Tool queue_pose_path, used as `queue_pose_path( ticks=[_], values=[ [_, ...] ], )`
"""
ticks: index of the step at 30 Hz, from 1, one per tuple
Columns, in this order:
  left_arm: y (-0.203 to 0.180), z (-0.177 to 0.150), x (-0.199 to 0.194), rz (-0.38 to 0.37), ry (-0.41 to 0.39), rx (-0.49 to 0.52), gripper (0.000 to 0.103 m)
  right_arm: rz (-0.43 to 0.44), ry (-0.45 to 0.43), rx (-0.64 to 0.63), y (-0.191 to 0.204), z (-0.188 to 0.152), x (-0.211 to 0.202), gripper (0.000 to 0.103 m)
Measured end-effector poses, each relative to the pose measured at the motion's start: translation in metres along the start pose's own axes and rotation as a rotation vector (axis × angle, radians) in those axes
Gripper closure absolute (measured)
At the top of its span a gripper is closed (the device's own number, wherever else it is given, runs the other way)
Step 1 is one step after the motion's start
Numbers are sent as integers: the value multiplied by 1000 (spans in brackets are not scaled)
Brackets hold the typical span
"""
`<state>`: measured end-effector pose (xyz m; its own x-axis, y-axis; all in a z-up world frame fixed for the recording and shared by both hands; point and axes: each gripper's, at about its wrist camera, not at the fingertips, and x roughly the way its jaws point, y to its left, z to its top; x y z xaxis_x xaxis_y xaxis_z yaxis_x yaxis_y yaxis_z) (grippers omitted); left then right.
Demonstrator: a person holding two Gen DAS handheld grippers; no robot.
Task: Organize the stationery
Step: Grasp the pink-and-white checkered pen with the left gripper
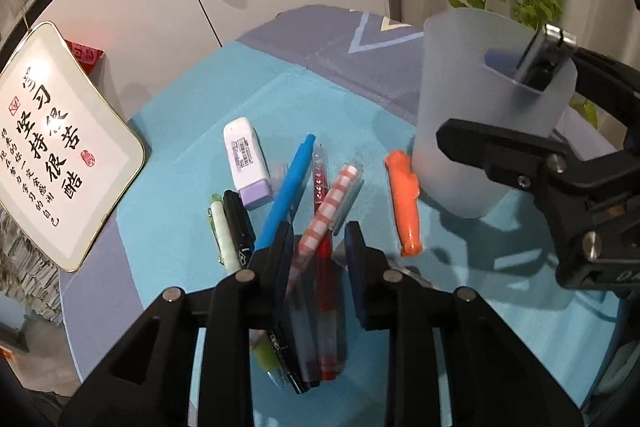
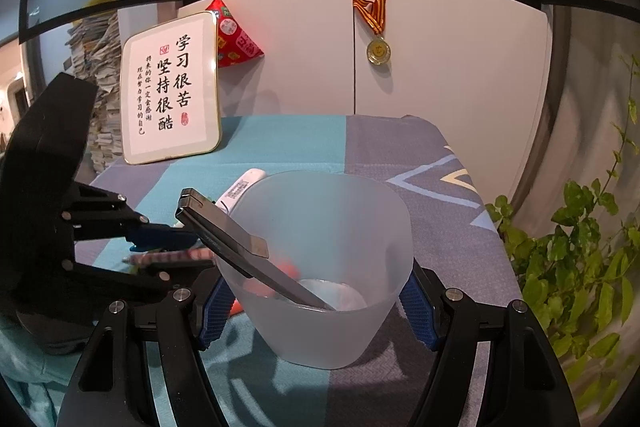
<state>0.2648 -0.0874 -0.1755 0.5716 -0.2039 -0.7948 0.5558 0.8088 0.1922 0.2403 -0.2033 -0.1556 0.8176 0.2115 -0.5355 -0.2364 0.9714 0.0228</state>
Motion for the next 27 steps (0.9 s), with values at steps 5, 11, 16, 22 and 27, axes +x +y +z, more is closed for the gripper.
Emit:
queue_pose_path(
  ticks=[5,11,16,22,27],
  values=[
    [8,-8,-6,-43,43,-58,94,1,1,1,0,0,1,29],
    [19,-37,-32,-78,91,-250,95,-6,-1,10,-2,0,1,29],
    [12,-77,-59,-76,111,-329,95,-6,-1,12,-3,0,1,29],
    [-4,-91,-63,-40,143,-285,92,-10,-1,11,-2,0,0,29],
    [-5,-73,-54,0,122,-231,67,-10,-3,24,-5,0,0,29]
  ],
)
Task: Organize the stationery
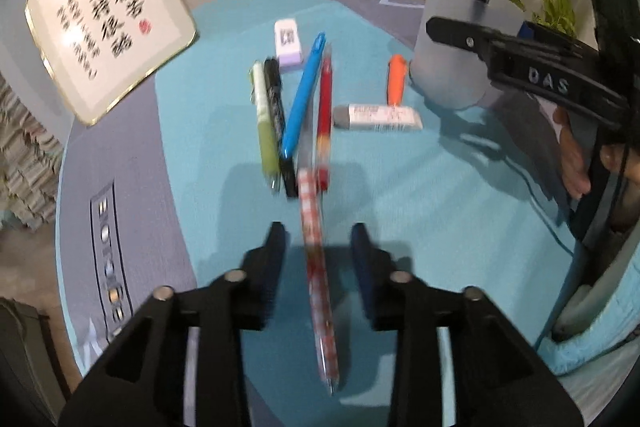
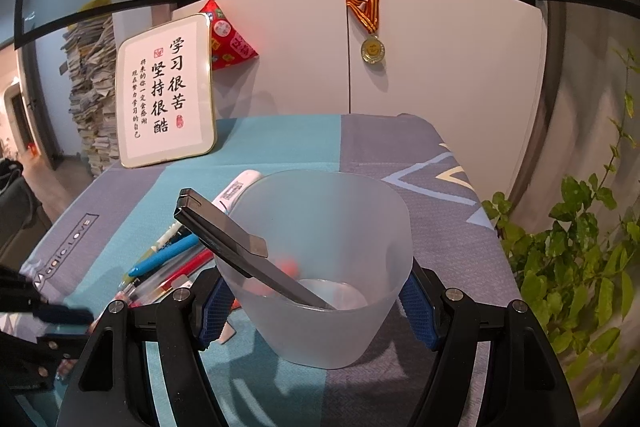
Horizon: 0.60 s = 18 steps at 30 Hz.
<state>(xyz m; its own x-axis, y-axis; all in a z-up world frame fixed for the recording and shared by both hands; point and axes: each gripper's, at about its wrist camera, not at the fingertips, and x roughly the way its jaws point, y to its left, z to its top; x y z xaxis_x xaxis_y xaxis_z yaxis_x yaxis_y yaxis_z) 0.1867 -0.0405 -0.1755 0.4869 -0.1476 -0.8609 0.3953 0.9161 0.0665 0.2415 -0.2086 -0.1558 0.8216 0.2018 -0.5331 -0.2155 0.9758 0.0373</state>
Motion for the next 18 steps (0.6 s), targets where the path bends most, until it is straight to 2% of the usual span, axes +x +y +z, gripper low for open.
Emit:
queue_pose_path(
  ticks=[4,6,7,8,10,18],
  values=[
    [2,15,20,40,37,21,66,2,-1,4,0,0,0,29],
    [8,20,21,29,37,4,73,3,-1,5,-1,0,0,29],
    [11,20,19,21,37,-8,88,4,-2,7,-1,0,0,29],
    [14,20,18,12,45,-17,92,4,-2,10,-1,0,0,29],
    [18,18,13,4,44,-29,92,8,-3,15,-2,0,0,29],
    [14,31,-46,16,-132,-49,92,7,-7,18,-3,-1,-1,29]
  ],
)
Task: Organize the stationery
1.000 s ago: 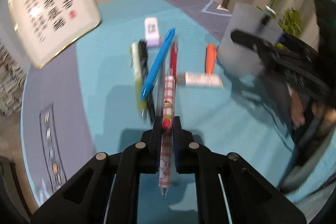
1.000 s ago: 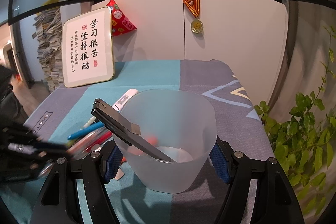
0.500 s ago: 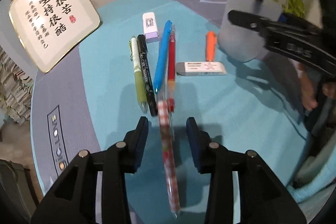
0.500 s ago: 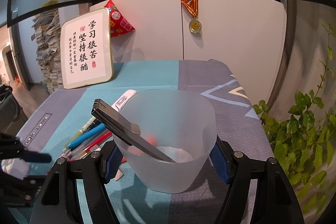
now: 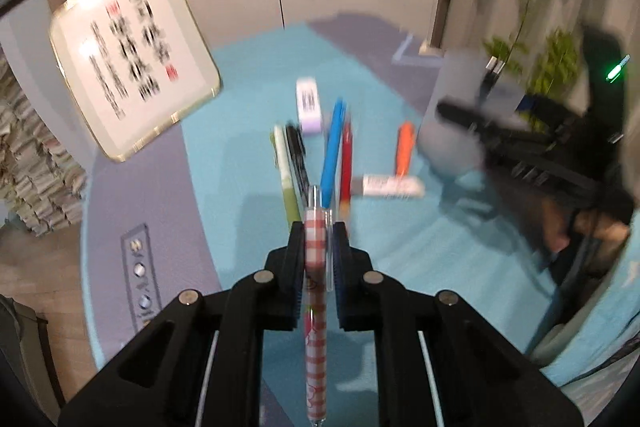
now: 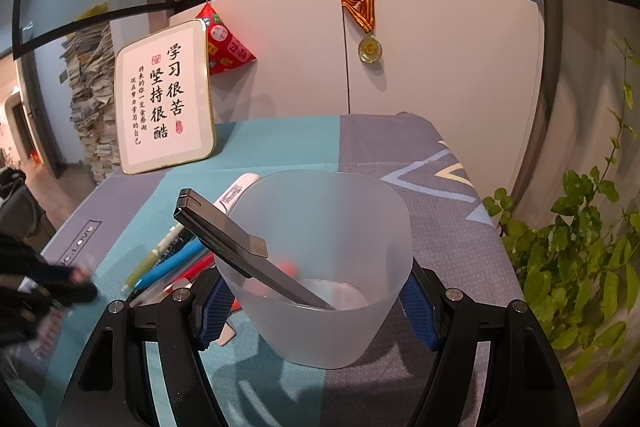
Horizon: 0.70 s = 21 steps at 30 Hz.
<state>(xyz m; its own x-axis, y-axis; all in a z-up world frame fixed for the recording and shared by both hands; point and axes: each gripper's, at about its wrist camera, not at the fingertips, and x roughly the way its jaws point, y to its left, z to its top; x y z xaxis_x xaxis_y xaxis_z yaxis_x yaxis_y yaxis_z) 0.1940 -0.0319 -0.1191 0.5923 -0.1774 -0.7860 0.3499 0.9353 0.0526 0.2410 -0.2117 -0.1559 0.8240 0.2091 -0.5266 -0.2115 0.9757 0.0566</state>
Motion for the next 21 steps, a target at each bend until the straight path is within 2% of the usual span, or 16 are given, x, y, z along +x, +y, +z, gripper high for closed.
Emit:
queue_pose_path(
  ticks=[5,10,13,21],
  values=[
    [-7,15,-35,-18,-131,-23,92,-2,-2,-1,0,0,0,29],
    [-15,30,-53,-55,-231,-52,92,-7,-1,-11,2,-1,0,29],
    [-21,42,-57,-87,-272,-57,92,-6,-5,-8,2,-1,-1,29],
    [-27,83,-60,-118,-428,-129,93,-7,-11,-10,2,-1,-2,29]
  ],
)
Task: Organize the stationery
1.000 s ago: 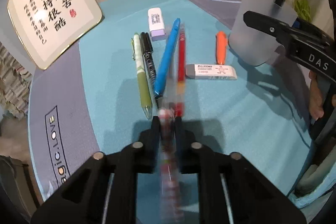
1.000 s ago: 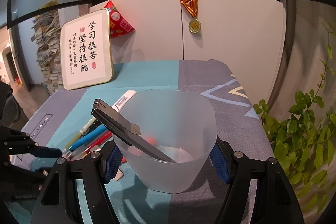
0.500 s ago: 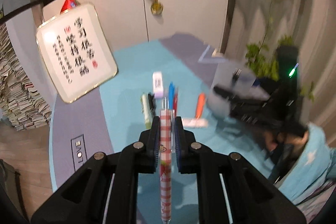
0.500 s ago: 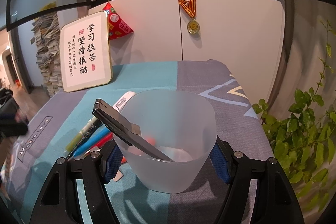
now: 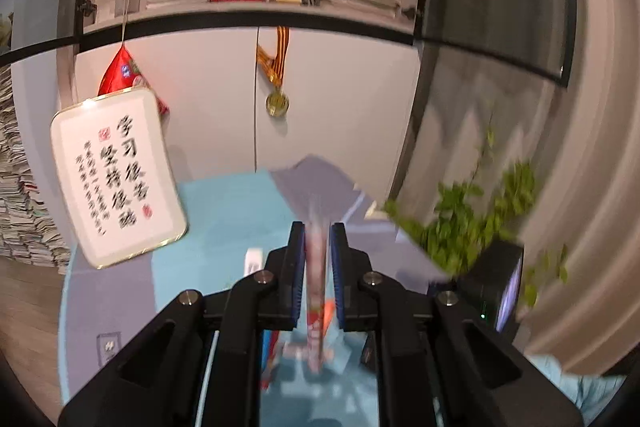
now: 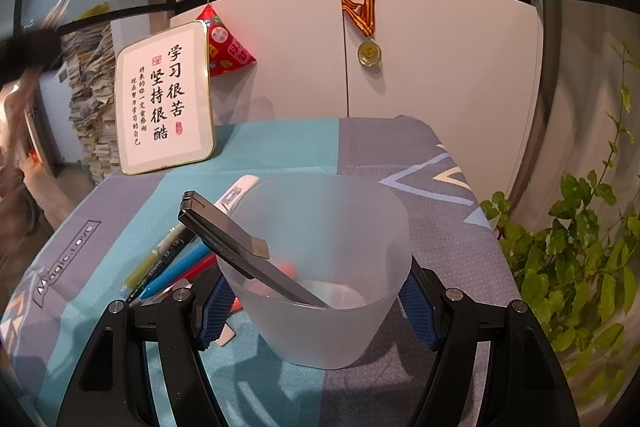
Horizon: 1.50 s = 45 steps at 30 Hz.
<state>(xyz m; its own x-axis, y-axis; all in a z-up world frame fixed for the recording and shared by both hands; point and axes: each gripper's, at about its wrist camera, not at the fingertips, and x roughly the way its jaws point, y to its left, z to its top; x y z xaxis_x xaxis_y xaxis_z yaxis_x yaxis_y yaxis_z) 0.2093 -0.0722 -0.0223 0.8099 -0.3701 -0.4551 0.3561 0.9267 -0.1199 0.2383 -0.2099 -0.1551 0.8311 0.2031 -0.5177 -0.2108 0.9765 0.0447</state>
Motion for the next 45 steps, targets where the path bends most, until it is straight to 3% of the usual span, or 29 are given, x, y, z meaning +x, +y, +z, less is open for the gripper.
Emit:
queue_pose_path(
  ticks=[3,7,12,16,18,20,22,25,30,36,38,40,45],
  values=[
    [-2,11,6,7,-75,-29,93,4,-1,1,-1,0,0,29],
    [-5,13,22,-16,-45,-62,94,5,0,2,-1,0,0,29],
    [4,-15,26,8,82,4,92,15,-2,15,-3,0,0,29],
    [10,-64,28,7,244,88,88,18,4,11,-3,1,2,29],
    [9,-89,31,-21,337,98,83,17,6,7,-3,0,2,29],
    [3,-110,32,-41,391,126,64,16,6,8,-3,0,2,29],
    [-3,-124,33,-41,439,116,53,12,5,7,-2,0,2,29],
    [-14,-129,33,-93,443,87,53,6,8,0,-1,0,2,29],
    [-35,-138,39,-96,460,117,53,-5,6,-2,-1,0,2,29],
    [-39,-156,55,-9,493,103,56,-1,5,1,-2,0,1,29],
    [-40,-155,57,26,480,100,79,0,4,4,-3,0,1,29],
    [-37,-154,58,40,480,86,90,2,2,8,-3,0,1,29],
    [-29,-153,45,31,495,83,92,6,-1,12,-4,1,1,29]
  ],
)
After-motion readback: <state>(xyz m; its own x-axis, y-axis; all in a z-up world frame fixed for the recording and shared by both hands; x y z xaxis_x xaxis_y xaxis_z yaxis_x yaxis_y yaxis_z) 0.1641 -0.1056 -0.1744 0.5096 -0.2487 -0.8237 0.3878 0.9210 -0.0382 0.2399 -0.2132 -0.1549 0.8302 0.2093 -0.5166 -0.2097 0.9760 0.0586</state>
